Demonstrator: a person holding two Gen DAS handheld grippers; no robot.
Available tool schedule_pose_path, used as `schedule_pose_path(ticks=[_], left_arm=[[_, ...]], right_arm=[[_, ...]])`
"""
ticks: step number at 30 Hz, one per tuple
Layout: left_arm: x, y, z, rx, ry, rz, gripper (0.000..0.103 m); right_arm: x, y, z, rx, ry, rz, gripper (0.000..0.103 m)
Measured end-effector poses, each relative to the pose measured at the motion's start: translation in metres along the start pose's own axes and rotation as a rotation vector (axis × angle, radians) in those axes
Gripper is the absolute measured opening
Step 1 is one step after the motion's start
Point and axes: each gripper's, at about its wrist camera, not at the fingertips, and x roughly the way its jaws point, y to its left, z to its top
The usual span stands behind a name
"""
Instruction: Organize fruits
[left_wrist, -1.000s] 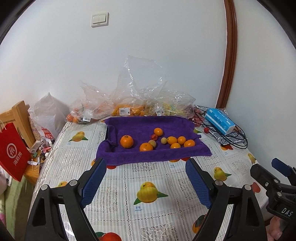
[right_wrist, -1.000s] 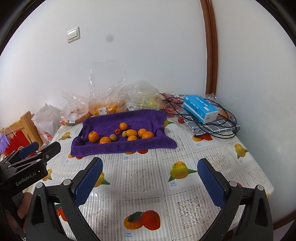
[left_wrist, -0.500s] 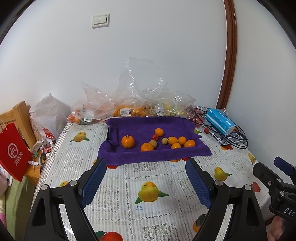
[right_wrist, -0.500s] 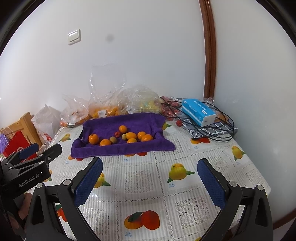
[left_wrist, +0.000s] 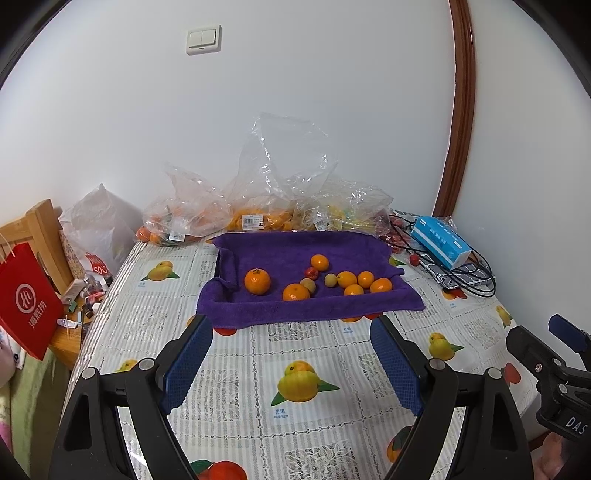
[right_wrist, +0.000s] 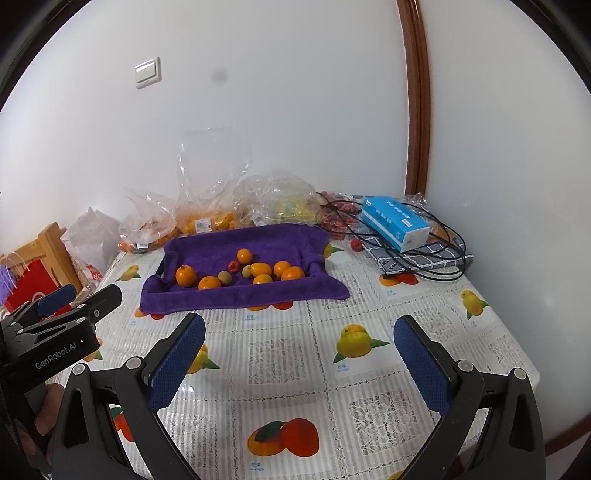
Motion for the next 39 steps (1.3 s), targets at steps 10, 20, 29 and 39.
schedule_pose_path(ticks=[10,20,29,39], left_arm=[[0.0008,-0.0012,-0.0004,-0.002,-0.001,0.005,0.087],[0.0006,-0.0006,0.0003,-0.003,-0.004,0.008,0.087],[-0.001,-0.0008,0.001,-0.001,-0.01,0.017,0.087],[-0.0013,-0.0018,0.0018,-0.001,-0.009,0.015,0.087]], right_arm=[[-0.0015,-0.0023,0.0001,0.005,-0.005,-0.004,0.101],[-0.0037,0.0003,0.0028,-0.003,-0.012,-0.01,0.101],[-0.0039,0.0034,0.0025,-0.016,-0.015,-0.015,0.101],[-0.0035,0.004,0.0035,-0.02,-0.016,-0.013,0.101]])
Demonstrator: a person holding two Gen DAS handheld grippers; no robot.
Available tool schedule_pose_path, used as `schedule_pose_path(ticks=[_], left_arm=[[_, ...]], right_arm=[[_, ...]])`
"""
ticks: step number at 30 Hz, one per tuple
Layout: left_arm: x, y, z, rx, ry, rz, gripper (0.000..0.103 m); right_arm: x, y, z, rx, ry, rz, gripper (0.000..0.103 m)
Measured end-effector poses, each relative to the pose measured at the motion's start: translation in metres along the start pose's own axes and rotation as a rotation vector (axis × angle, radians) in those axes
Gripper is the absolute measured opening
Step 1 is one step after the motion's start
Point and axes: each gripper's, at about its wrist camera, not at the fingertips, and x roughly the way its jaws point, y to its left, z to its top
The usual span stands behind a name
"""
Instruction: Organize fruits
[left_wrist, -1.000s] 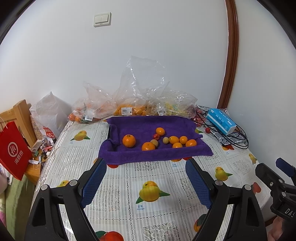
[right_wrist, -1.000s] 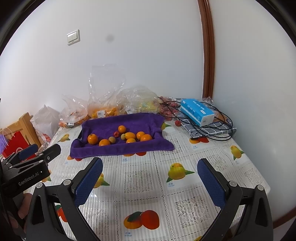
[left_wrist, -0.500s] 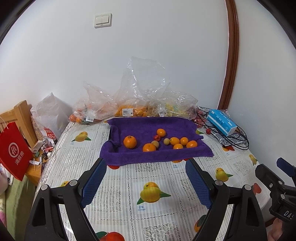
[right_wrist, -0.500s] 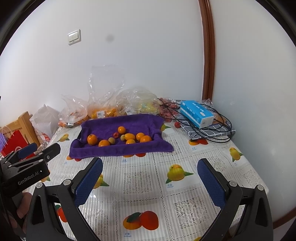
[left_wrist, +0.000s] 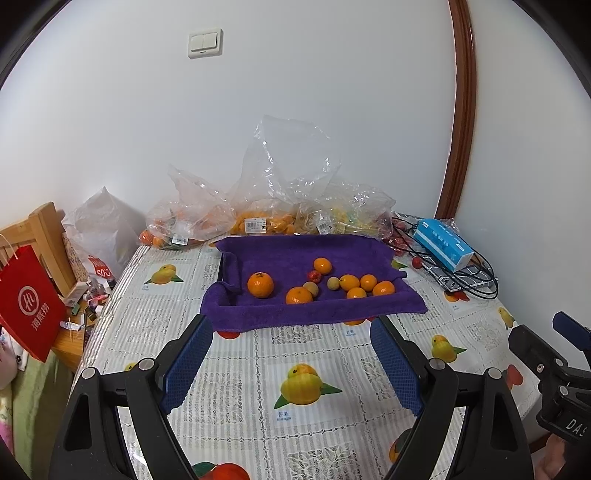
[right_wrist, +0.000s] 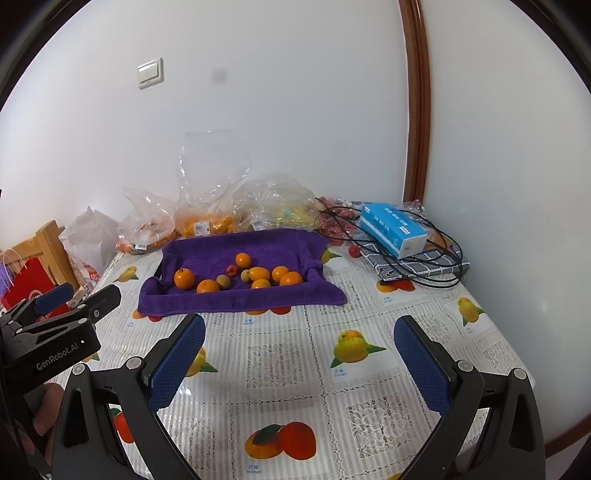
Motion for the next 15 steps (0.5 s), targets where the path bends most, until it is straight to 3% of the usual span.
schedule_pose_path(ticks=[15], left_arm=[[0.0006,0.0017,0.0027,0.003,-0.006,0.016,0.088]], right_arm=[[0.002,0.0056,0.0007,-0.01,-0.006,0.005,0.101]])
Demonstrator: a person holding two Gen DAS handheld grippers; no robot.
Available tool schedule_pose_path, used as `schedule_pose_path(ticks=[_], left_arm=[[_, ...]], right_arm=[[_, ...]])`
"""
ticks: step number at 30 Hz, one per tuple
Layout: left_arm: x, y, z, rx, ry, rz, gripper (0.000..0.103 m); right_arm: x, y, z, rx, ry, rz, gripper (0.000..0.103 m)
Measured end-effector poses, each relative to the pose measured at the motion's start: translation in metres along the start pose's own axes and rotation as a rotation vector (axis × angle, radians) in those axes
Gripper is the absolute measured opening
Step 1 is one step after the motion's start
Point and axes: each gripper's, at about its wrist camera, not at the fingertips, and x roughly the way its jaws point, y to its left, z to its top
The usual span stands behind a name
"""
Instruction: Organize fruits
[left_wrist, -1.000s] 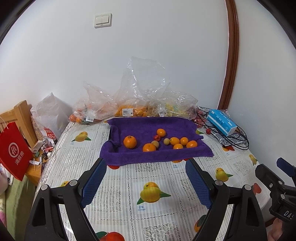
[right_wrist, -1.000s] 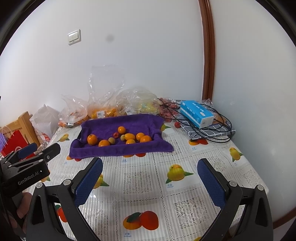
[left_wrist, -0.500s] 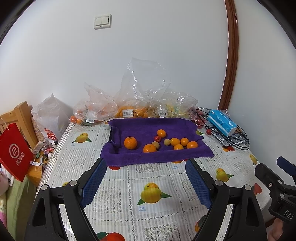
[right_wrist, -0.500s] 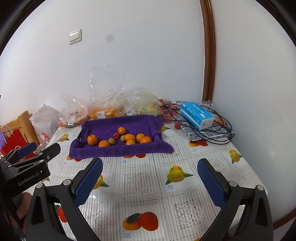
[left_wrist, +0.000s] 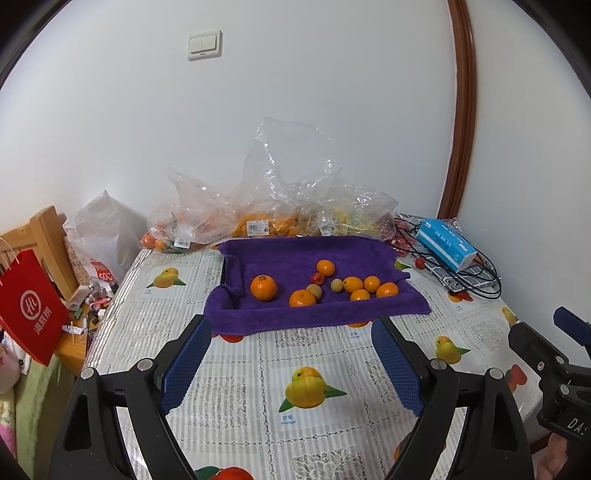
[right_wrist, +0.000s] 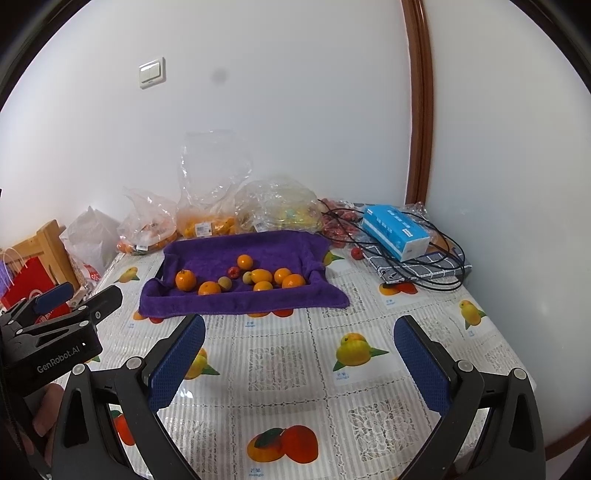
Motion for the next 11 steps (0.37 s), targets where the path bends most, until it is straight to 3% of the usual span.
schedule_pose_path(ticks=[9,11], left_arm=[[0.026,0.007,-0.001,-0.027,0.004,0.039,0.088],[0.029,0.007,-0.002,-0.015,0.003,0.005,0.088]], right_arm=[[0.028,0.011,0.001,-0.032,0.026,0.015,0.101],[0.036,0.013,0.0,-0.04,0.04,0.013,0.101]])
